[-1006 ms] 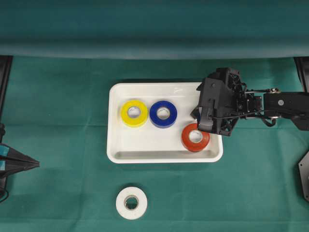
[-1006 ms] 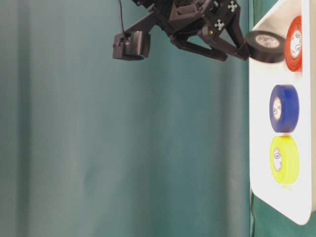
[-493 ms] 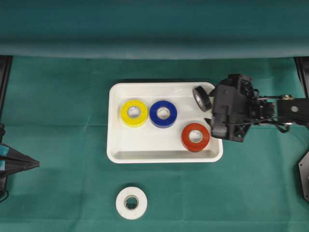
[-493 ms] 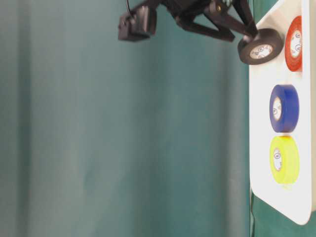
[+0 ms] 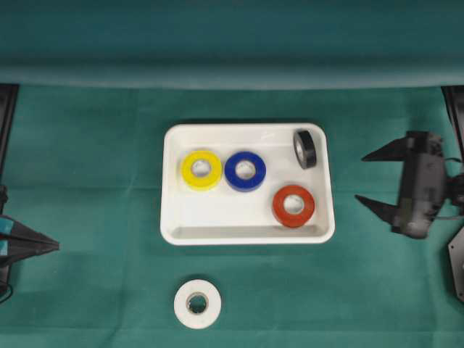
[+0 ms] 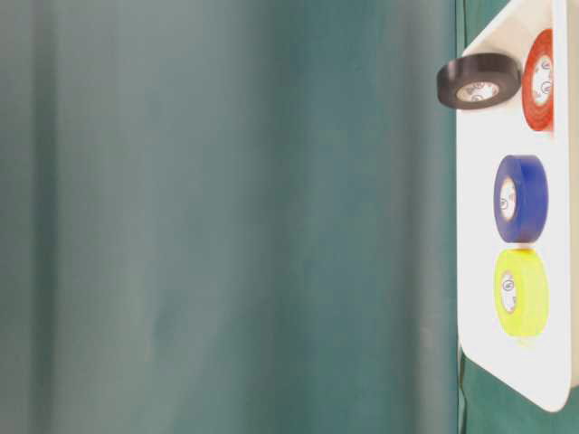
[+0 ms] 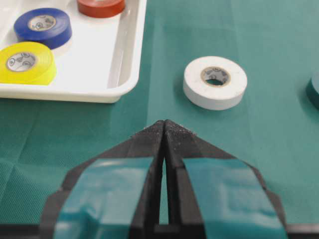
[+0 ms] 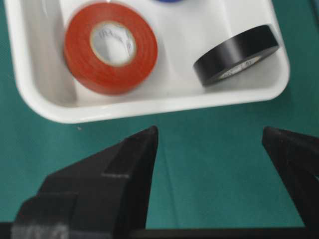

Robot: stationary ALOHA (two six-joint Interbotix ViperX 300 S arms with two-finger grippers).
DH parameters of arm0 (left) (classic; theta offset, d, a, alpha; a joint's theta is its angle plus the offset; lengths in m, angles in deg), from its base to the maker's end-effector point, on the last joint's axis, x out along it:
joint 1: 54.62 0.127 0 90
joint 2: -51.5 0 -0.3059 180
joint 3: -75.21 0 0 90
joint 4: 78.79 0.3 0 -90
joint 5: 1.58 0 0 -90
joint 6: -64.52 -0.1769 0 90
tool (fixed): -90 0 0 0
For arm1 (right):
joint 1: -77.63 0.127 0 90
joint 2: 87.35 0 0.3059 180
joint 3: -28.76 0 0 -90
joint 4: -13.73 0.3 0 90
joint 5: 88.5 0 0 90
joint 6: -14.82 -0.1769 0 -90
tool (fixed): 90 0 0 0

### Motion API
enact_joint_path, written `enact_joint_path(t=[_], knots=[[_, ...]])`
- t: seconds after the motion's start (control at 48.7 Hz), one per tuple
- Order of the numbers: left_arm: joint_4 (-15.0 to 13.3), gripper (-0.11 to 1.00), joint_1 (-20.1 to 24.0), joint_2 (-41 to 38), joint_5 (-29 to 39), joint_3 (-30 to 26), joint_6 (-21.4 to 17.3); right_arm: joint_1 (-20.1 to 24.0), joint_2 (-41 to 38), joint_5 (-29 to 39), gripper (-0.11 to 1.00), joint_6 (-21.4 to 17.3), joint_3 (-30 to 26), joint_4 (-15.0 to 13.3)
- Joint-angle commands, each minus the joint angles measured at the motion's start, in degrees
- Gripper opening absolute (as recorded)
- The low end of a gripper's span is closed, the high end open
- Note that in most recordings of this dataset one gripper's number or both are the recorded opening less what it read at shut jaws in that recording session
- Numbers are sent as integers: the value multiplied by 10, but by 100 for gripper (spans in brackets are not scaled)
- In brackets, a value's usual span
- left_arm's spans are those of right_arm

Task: Put the tape into the white case with the right arm.
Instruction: 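Open the right gripper and withdraw it to the right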

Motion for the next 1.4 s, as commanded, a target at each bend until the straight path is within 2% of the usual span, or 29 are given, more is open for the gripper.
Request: enact_joint_path(t=[0.0, 0.103, 0.246, 0.39, 0.575, 0.841, 1.026, 1.375], knots=[[-2, 0, 4, -5, -5, -7, -1, 0, 46, -17, 76, -1, 13, -1], [-2, 0, 11, -5, -5, -8, -1, 2, 80, -15, 76, -1, 31, 2], [-2, 0, 18, -5, -5, -7, -1, 5, 89, -15, 76, -2, 44, 3], [-2, 0, 21, -5, -5, -7, -1, 34, 83, -14, 76, -2, 47, 4], [-2, 0, 22, -5, -5, -7, 0, 105, 70, -14, 75, -3, 53, 4], [-2, 0, 22, -5, -5, -7, 0, 230, 57, -14, 75, -3, 62, 8], [-2, 0, 22, -5, -5, -7, 0, 288, 55, -14, 75, -3, 63, 8], [-2, 0, 22, -5, -5, -7, 0, 301, 44, -17, 70, -3, 55, 8]])
